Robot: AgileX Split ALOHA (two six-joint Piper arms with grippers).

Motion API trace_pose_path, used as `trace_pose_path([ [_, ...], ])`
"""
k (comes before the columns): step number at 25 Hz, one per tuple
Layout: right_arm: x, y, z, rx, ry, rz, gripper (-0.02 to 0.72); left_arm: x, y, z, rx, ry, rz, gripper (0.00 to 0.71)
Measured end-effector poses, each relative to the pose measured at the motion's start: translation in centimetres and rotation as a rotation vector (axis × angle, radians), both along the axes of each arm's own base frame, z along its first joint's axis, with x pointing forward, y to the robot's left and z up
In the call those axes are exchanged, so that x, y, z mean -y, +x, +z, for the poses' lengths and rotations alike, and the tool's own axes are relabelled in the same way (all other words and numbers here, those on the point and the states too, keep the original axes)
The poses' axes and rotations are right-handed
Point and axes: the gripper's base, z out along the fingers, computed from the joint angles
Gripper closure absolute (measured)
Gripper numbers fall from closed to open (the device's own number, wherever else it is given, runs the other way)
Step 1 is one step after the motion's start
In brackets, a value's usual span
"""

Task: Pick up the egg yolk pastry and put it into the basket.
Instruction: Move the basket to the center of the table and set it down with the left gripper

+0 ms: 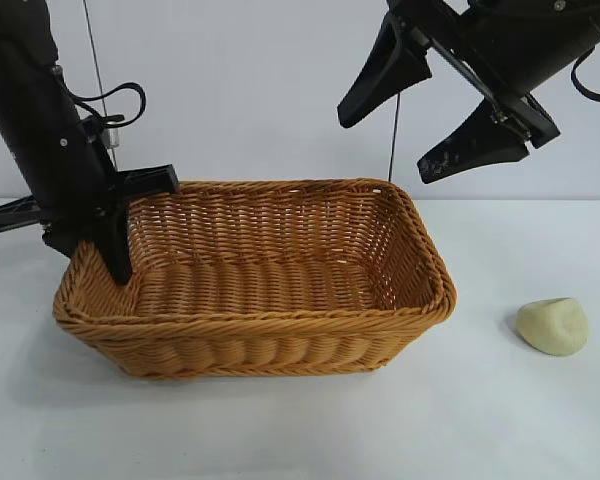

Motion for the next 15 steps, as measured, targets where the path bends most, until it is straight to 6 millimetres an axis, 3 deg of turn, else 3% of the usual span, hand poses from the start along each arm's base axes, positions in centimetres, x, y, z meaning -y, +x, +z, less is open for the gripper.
trace_pose_path([
  [3, 0.0, 0.0, 0.0, 0.0, 0.0, 0.0, 0.081, 0.1, 0.3, -1.5, -0.025, -0.001, 0.004, 0.569],
  [13, 0.0, 0.0, 0.0, 0.0, 0.0, 0.0, 0.081, 0.3, 0.9, -0.9, 0.008, -0.003, -0.047, 0.568],
  [15, 0.0, 0.0, 0.0, 0.0, 0.0, 0.0, 0.081, 0.4, 1.4, -0.4, 0.027, -0.008, -0.048, 0.512],
])
